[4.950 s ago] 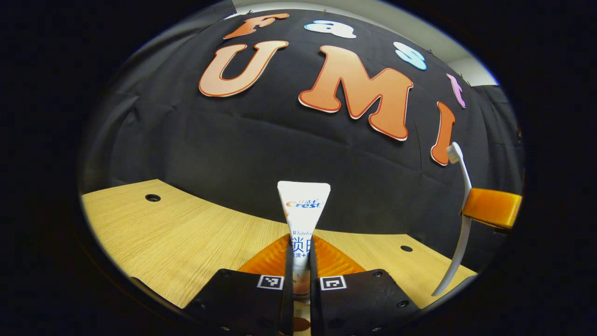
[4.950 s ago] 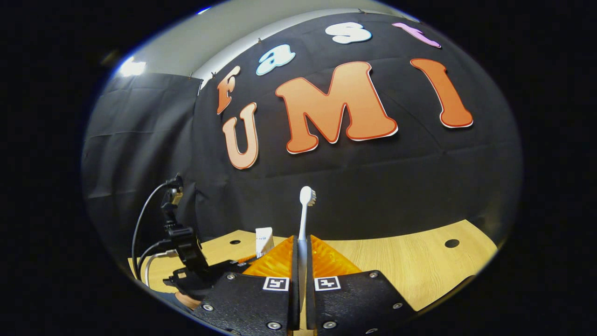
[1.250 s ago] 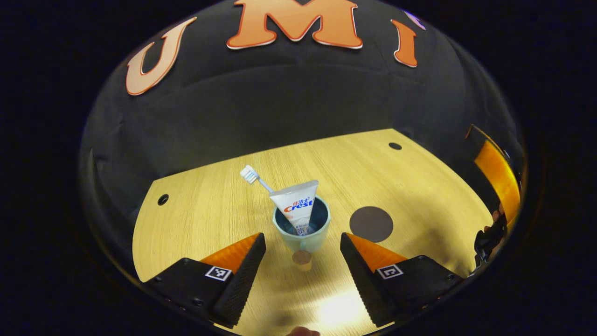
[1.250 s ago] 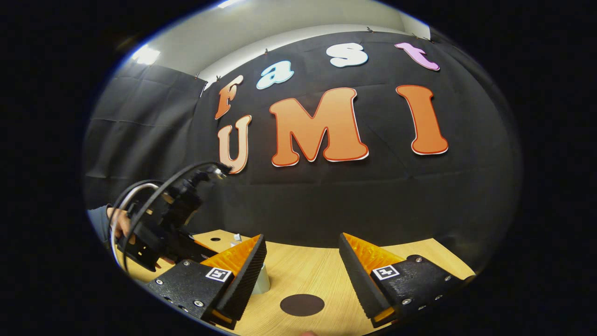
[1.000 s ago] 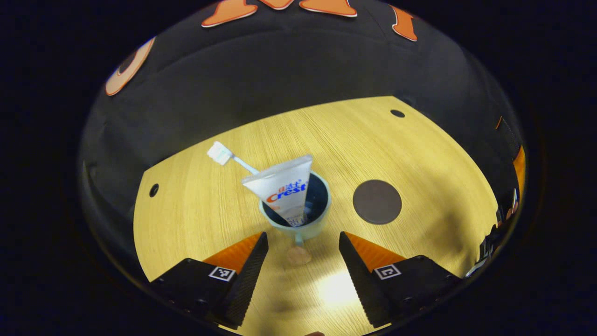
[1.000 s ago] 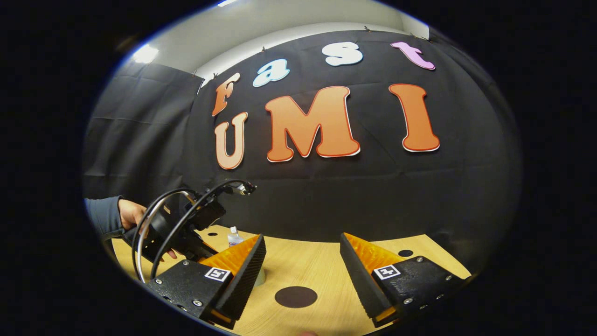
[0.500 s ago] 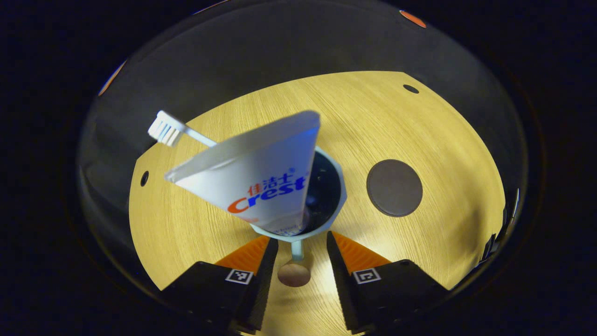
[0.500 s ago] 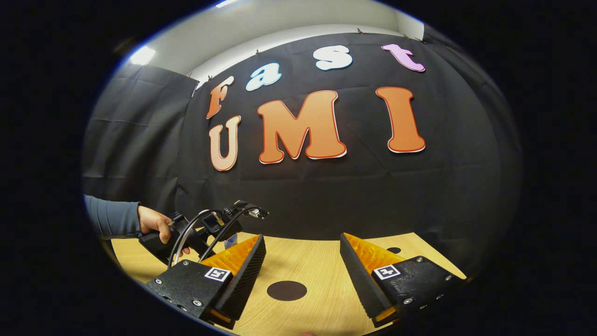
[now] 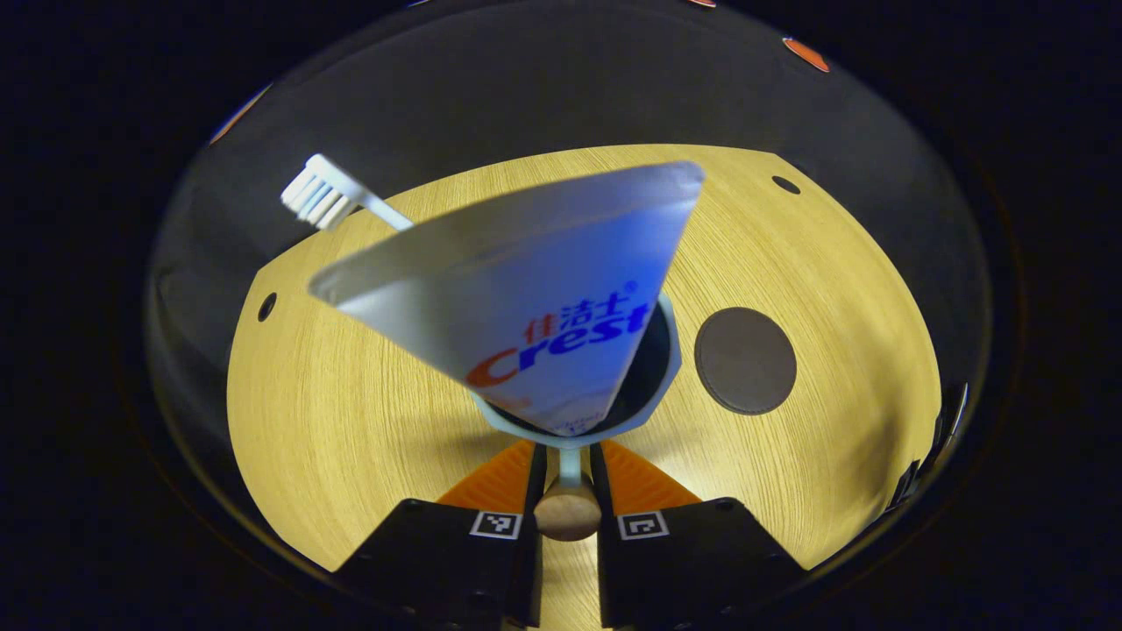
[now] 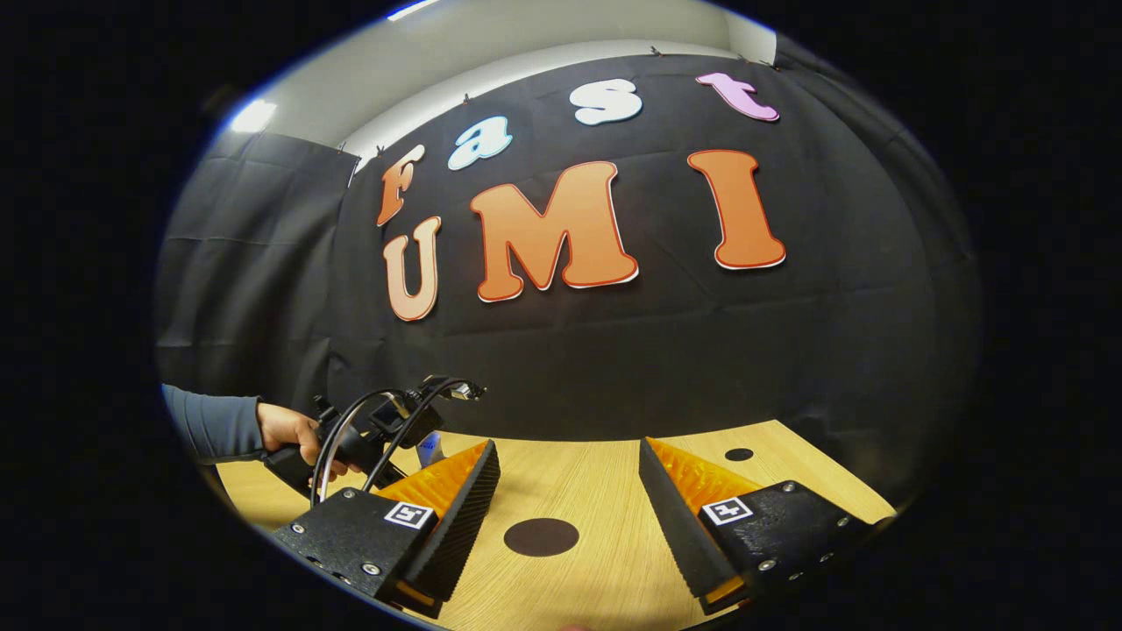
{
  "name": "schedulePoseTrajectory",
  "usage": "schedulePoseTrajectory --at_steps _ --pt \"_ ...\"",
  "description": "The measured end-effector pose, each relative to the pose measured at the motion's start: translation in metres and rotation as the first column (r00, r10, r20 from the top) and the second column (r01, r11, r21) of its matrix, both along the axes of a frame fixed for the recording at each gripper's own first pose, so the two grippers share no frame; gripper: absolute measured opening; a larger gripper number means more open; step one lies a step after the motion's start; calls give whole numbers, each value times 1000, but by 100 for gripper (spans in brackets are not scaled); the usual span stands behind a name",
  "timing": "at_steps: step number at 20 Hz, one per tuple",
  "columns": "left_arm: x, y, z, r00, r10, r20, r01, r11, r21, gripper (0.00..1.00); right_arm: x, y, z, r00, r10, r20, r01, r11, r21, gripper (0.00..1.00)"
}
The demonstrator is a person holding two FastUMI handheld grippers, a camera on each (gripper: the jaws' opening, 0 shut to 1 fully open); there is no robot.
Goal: Put the toothbrush and toothpaste on the desktop into the cup, then pick up the cup and place it on the coaster on the desktop.
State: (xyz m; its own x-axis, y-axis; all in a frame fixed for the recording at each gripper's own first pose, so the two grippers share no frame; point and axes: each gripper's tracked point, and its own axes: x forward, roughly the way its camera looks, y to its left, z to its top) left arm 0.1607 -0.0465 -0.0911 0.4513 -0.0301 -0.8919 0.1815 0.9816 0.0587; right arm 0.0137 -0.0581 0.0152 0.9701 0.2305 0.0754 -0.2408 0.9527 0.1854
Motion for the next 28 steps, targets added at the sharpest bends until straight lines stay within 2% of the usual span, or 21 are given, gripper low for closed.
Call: schedulePoseTrajectory --at_steps 3,5,8,11,14,20,23,26,27,28 --pt "7 -11 9 1000 -5 29 5 1000 -24 25 -4 -5 -1 1000 -7 -3 7 1000 -3 96" --pt "16 -26 19 998 -28 51 30 999 -38 25 -7 -6 0 1000 -10 -1 10 1000 -2 96" --pt "10 -24 39 995 -60 78 64 997 -51 25 -11 -12 -2 1000 -21 -5 21 1000 -6 96" --pt "15 -31 35 992 -93 80 98 993 -62 25 -17 -22 -2 999 -37 0 37 999 -16 96" --pt "26 -35 42 990 -127 69 131 989 -69 25 -24 -34 -5 998 -55 -8 55 998 -17 96" --pt "32 -33 46 988 -153 12 153 983 -97 25 -31 -57 -16 996 -85 -37 85 996 -20 96" --pt "39 -30 58 987 -159 4 159 984 -83 25 -32 -59 -19 994 -95 -52 95 995 -7 96" --pt "54 -27 90 981 -178 75 184 980 -80 31 -31 -56 -19 993 -97 -61 97 995 -6 96" --pt "58 -25 101 978 -186 95 194 978 -76 46 -31 -53 -19 994 -94 -61 94 996 -8 96" --pt "64 -20 111 975 -187 118 195 979 -62 56 -30 -50 -17 994 -95 -62 94 995 -7 96"
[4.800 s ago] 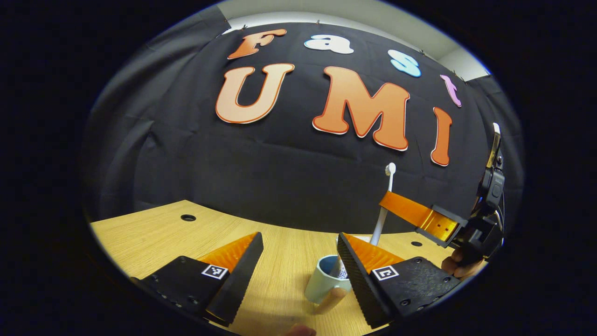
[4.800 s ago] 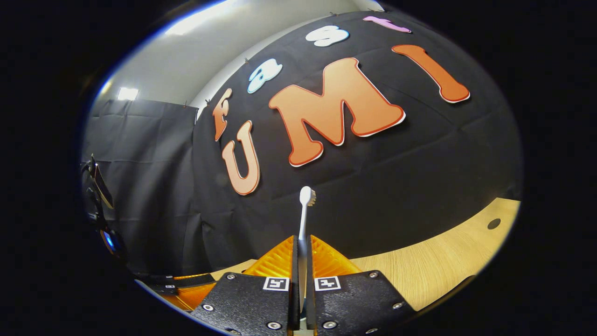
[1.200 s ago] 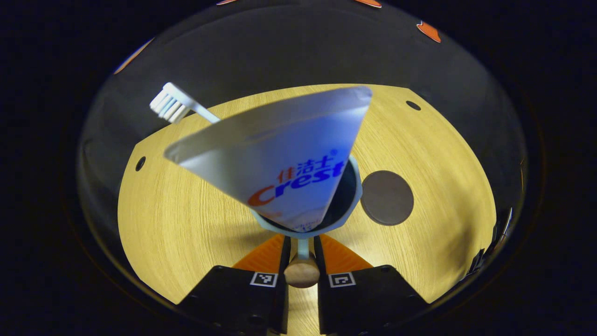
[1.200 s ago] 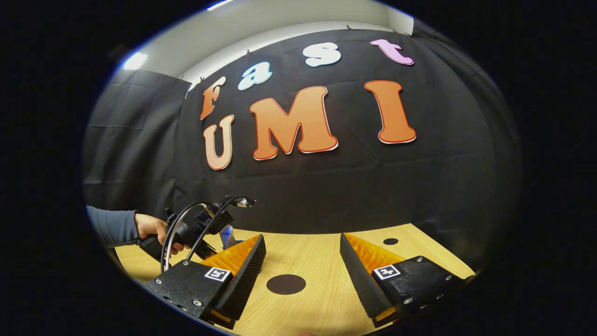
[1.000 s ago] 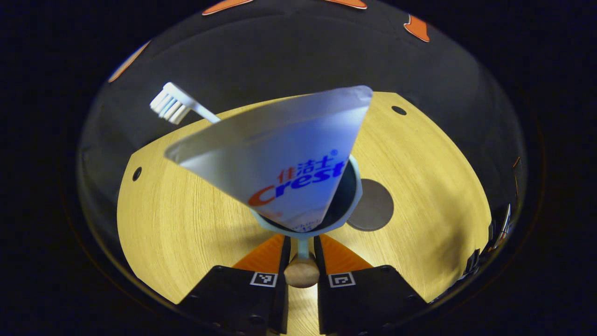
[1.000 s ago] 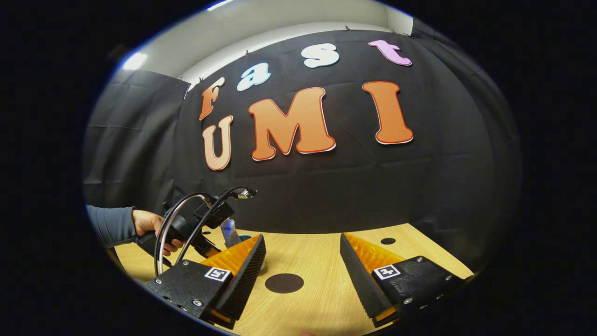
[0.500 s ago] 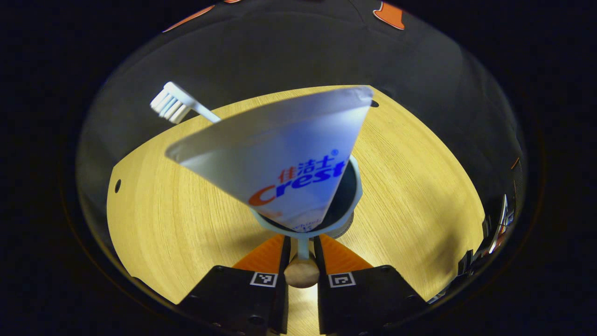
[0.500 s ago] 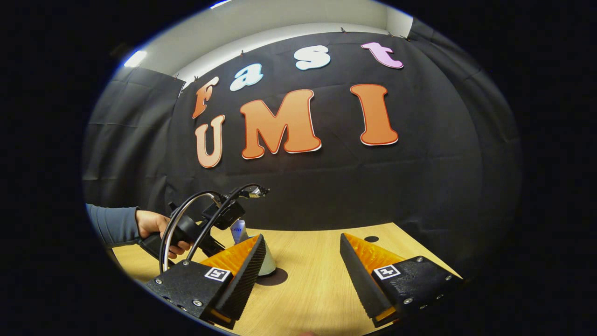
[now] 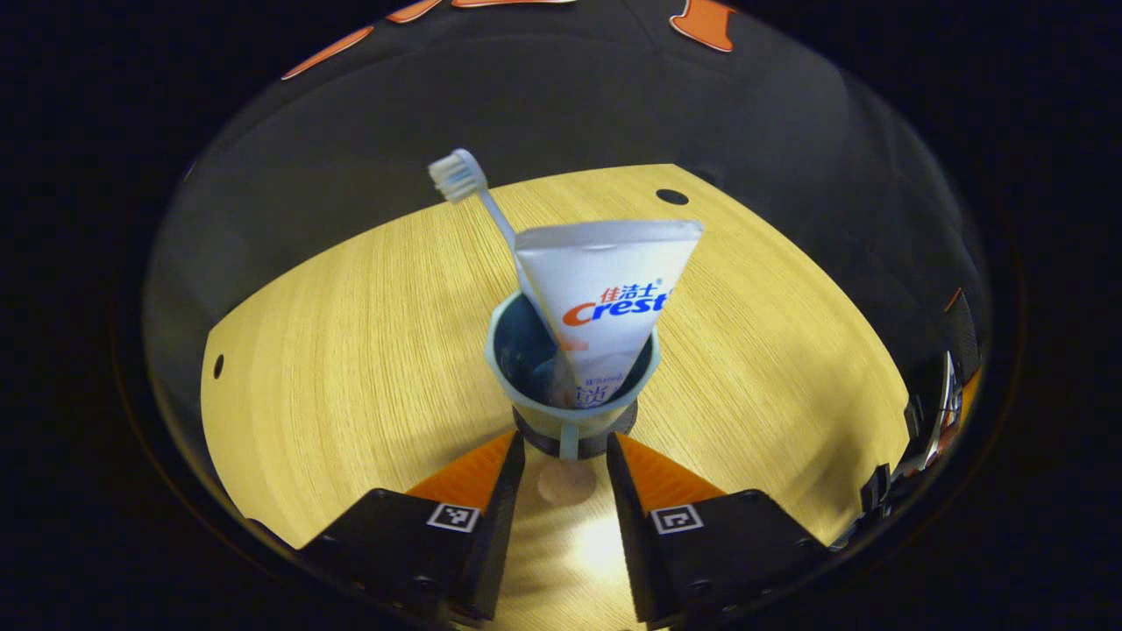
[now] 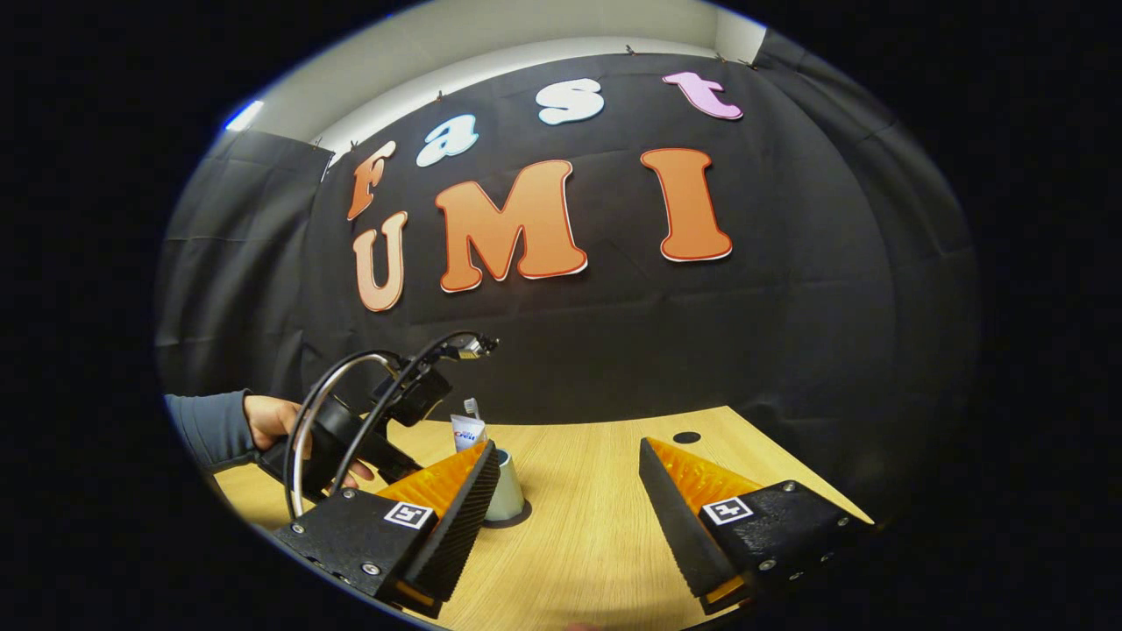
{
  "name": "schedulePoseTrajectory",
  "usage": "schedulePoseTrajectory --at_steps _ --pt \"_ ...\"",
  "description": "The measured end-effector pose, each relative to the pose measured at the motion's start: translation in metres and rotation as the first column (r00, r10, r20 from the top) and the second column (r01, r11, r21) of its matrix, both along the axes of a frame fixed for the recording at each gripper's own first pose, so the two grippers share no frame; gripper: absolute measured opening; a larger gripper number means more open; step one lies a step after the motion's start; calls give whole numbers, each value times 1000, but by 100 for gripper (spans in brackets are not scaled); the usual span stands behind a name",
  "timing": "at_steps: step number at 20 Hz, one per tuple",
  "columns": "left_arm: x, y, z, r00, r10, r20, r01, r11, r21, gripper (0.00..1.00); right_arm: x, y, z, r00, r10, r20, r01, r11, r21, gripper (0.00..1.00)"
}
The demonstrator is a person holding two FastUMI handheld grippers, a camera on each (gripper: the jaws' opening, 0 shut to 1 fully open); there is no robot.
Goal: Put the toothbrush and toothpaste on the desktop into the cup, then pick up the cup and place it on the coaster on the desktop.
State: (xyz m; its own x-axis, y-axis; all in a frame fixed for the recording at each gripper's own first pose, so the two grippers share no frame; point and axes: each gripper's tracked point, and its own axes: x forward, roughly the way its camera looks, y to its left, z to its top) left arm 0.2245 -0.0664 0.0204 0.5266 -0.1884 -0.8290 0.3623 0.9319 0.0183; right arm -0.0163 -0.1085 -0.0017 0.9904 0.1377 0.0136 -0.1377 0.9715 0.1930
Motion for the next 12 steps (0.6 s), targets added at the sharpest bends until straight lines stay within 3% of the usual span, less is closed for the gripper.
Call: schedulePoseTrajectory --at_steps 2,4,5,8,12 --pt "-10 3 5 999 -13 41 13 1000 1 64 0 8 6 1000 10 9 -10 1000 7 96" --pt "-7 2 18 994 -39 104 36 999 31 95 1 21 8 999 29 20 -29 1000 0 96" --pt "-6 6 22 989 -37 141 29 998 60 99 4 27 7 999 35 19 -34 999 -9 96" --pt "-1 9 47 955 -17 297 -9 996 86 100 8 42 14 999 42 30 -41 999 -31 96" --pt "7 12 62 874 77 479 -94 996 12 100 11 62 30 997 48 66 -45 998 -38 96"
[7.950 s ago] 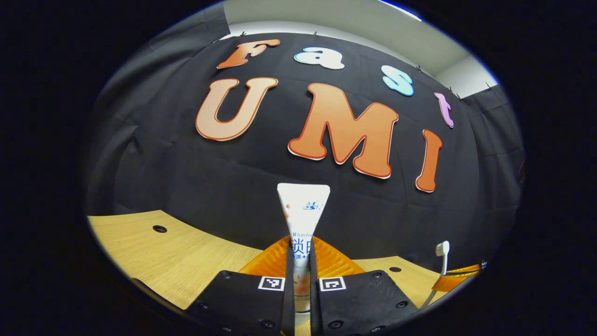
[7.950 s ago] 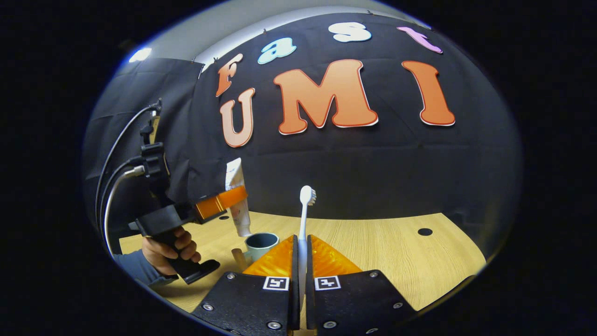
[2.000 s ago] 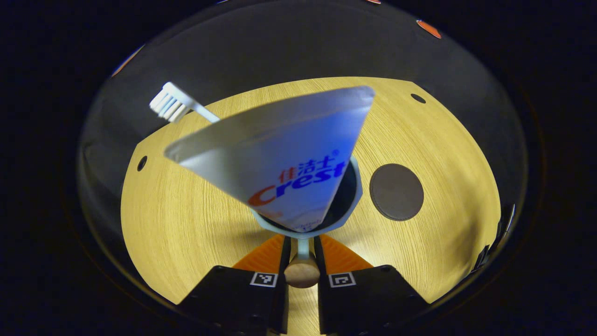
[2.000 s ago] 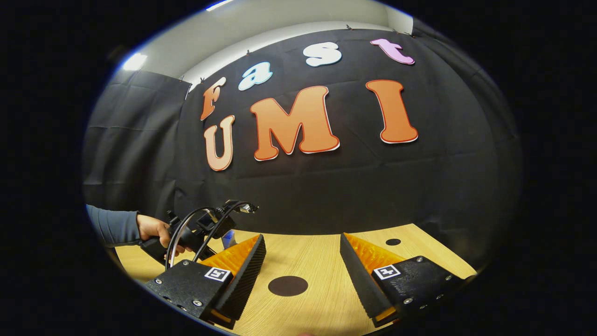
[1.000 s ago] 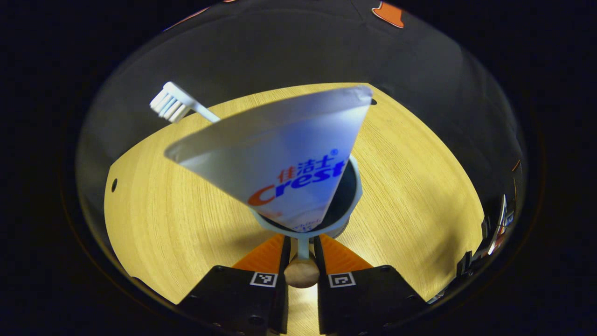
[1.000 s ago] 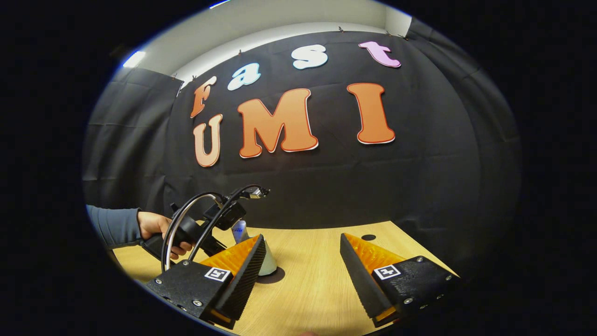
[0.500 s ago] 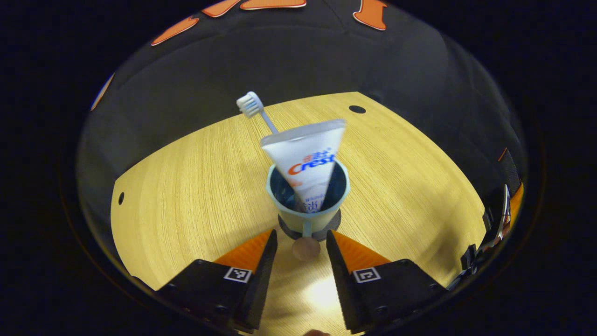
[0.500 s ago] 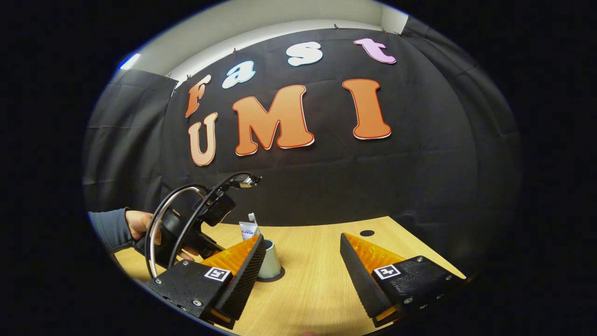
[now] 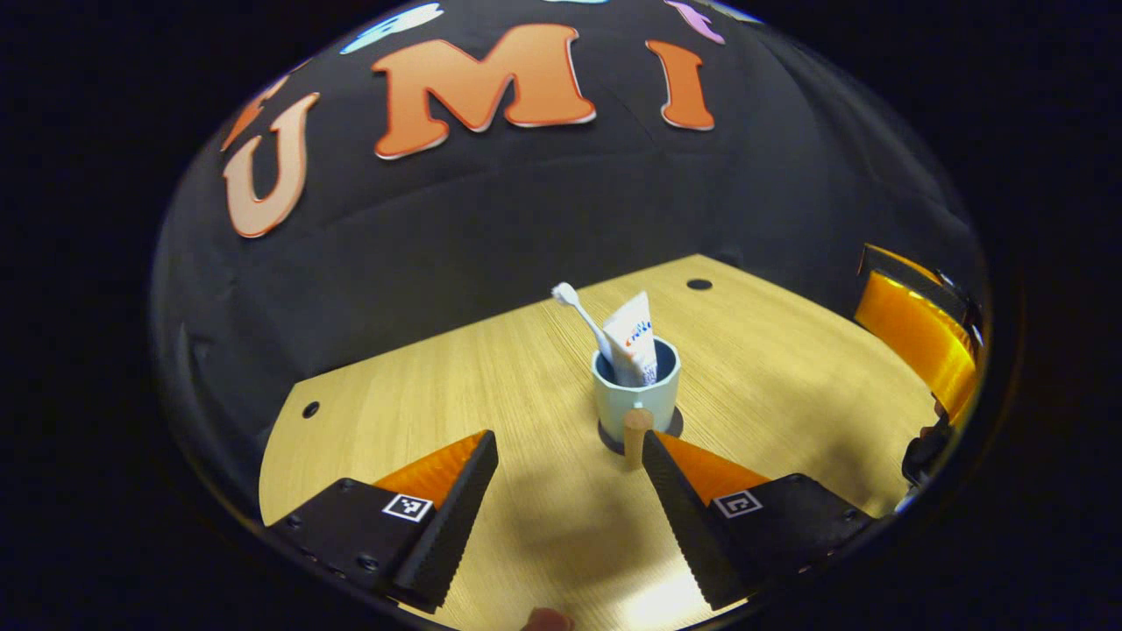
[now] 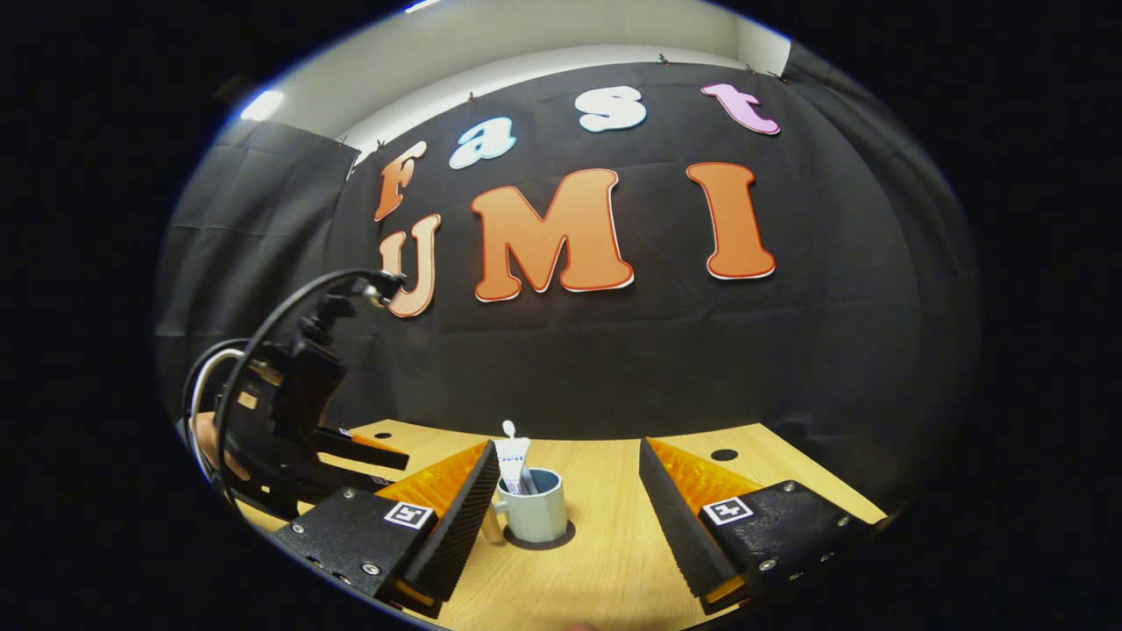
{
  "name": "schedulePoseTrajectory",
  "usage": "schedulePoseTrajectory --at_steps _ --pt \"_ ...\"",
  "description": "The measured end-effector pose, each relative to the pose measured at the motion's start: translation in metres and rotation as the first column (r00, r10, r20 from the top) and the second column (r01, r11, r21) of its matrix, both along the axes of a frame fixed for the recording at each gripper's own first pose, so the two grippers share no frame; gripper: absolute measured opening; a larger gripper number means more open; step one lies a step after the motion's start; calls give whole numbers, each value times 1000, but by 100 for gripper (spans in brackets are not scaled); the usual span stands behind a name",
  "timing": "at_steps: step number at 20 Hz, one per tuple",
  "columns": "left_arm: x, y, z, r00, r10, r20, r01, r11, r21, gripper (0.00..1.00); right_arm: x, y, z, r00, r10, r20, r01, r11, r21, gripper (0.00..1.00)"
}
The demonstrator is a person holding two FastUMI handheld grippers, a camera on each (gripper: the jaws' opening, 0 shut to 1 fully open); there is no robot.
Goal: Put the toothbrush and toothpaste on the desktop into the cup, then pick up the cup and place it on the coaster on the desktop.
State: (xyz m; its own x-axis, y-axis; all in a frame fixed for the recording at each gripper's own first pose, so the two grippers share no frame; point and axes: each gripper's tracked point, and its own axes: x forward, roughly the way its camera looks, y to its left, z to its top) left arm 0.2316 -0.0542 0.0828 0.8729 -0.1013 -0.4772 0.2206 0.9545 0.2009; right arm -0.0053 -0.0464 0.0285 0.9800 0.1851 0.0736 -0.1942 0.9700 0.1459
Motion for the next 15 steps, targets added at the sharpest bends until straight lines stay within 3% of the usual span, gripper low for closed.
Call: schedulePoseTrajectory --at_steps 3,5,7,10,15 --pt "15 12 11 986 83 148 -78 996 -41 100 -1 13 2 1000 3 10 -3 999 -44 96" --pt "22 20 25 959 145 243 -129 989 -77 100 -5 23 3 1000 9 22 -8 998 -62 96" --pt "29 31 42 916 205 346 -174 978 -118 100 -7 32 5 999 10 37 -7 998 -69 96" --pt "41 35 65 845 251 473 -180 965 -190 99 -9 46 10 998 12 61 -7 997 -83 96" --pt "39 67 94 743 322 587 -259 947 -192 99 -9 68 19 995 43 93 -37 997 -63 96"
